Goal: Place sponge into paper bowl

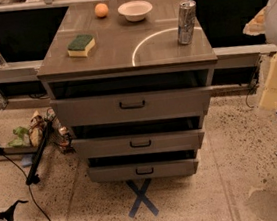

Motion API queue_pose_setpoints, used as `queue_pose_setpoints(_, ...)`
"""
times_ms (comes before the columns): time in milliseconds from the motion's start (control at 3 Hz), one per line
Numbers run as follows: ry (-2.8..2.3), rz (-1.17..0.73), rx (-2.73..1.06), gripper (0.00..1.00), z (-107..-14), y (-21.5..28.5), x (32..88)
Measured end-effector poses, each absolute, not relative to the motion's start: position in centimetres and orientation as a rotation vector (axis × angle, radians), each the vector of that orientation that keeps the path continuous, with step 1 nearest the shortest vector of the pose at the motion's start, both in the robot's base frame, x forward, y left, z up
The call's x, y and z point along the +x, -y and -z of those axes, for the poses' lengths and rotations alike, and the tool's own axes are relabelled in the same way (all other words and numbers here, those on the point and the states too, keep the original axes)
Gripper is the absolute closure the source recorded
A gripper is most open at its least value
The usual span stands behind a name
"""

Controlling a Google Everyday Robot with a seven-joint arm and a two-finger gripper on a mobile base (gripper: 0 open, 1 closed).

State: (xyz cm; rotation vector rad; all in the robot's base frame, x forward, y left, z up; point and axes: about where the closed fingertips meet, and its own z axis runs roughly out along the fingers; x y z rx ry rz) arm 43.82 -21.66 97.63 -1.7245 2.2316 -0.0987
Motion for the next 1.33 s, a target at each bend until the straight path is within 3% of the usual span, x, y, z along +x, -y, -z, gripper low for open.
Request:
queue_pose_setpoints(667,-2.138,0.005,-1.682,0.0,-98.2,19.5,45.3)
queue_pose_setpoints(1333,-1.732,-0.361,-1.446,0.0,-102.1,6.8,53.7)
